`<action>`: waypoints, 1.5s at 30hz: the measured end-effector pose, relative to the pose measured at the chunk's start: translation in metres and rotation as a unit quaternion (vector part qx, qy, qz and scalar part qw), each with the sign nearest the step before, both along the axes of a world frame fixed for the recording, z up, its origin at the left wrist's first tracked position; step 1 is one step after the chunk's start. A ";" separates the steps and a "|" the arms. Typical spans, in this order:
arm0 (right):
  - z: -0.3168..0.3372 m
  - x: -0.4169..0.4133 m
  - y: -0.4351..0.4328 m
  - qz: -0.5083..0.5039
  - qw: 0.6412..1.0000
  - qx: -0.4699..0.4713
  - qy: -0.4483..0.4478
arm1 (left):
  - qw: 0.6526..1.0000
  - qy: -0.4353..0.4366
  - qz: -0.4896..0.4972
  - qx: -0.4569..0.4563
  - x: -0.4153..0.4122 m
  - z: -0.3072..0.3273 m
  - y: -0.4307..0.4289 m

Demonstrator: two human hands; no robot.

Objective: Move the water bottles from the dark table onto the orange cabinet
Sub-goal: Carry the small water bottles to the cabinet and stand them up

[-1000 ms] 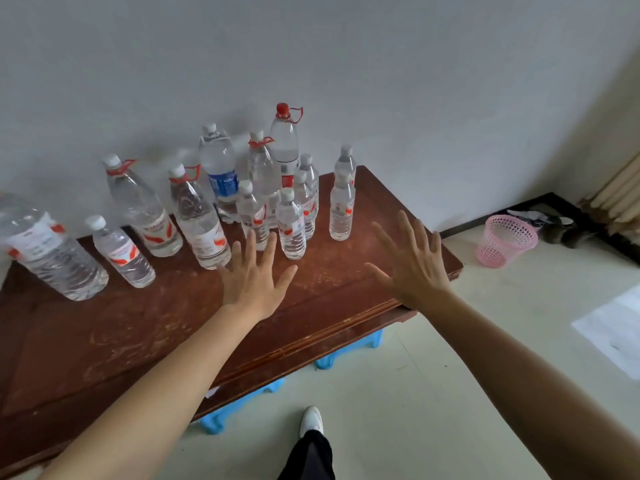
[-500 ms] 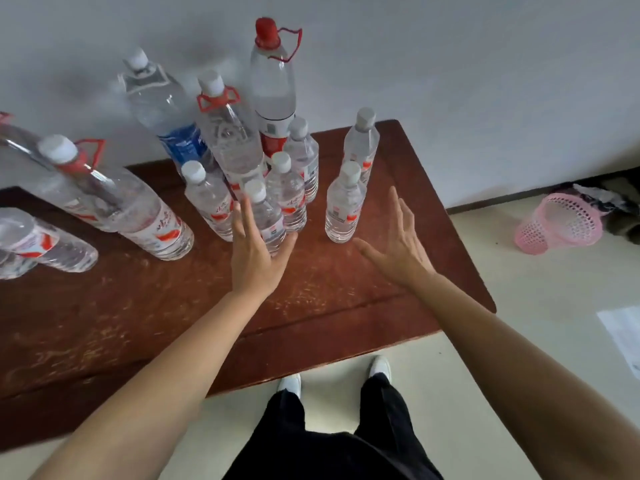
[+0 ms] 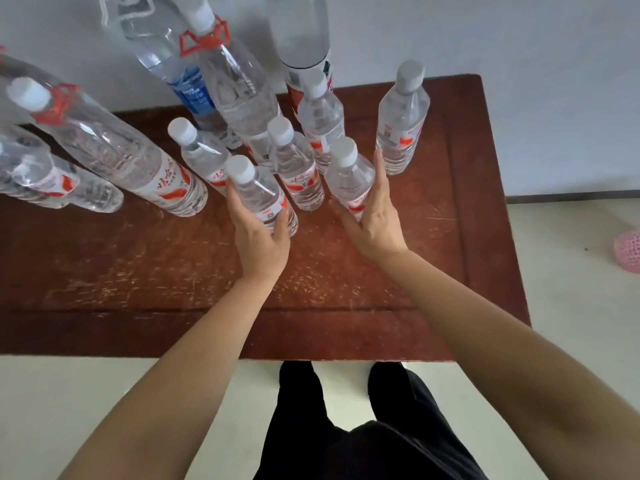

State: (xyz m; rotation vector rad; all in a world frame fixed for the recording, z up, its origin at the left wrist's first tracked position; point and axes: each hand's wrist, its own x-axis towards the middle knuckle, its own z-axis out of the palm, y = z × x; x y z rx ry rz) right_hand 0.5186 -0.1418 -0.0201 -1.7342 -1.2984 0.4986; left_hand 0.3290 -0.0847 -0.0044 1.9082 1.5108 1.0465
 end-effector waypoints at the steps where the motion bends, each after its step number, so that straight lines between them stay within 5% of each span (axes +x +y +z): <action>1: 0.003 0.000 -0.001 0.009 1.000 -0.013 -0.002 | 1.000 0.005 -0.010 0.000 -0.001 0.002 0.000; 10: 0.036 -0.002 -0.061 0.020 0.974 -0.170 -0.146 | 0.970 0.129 -0.205 0.004 -0.049 0.024 -0.014; 14: 0.039 -0.002 -0.115 -0.065 0.946 -0.231 -0.220 | 0.915 0.181 -0.357 0.048 -0.056 0.025 -0.009; 22: 0.074 -0.062 -0.289 -0.370 0.865 -0.291 -0.170 | 0.780 0.214 -0.579 0.102 0.002 0.039 -0.058; 33: 0.137 -0.220 -0.548 -0.619 0.622 -0.365 -0.310 | 0.597 0.131 -0.714 0.342 0.072 0.135 -0.296; 40: 0.140 -0.423 -0.710 -0.700 0.479 -0.480 -0.226 | 0.487 0.035 -0.796 0.357 -0.021 0.158 -0.535; 45: 0.139 -0.582 -0.814 -0.787 0.363 -0.479 -0.137 | 0.365 -0.005 -0.869 0.335 -0.137 0.162 -0.701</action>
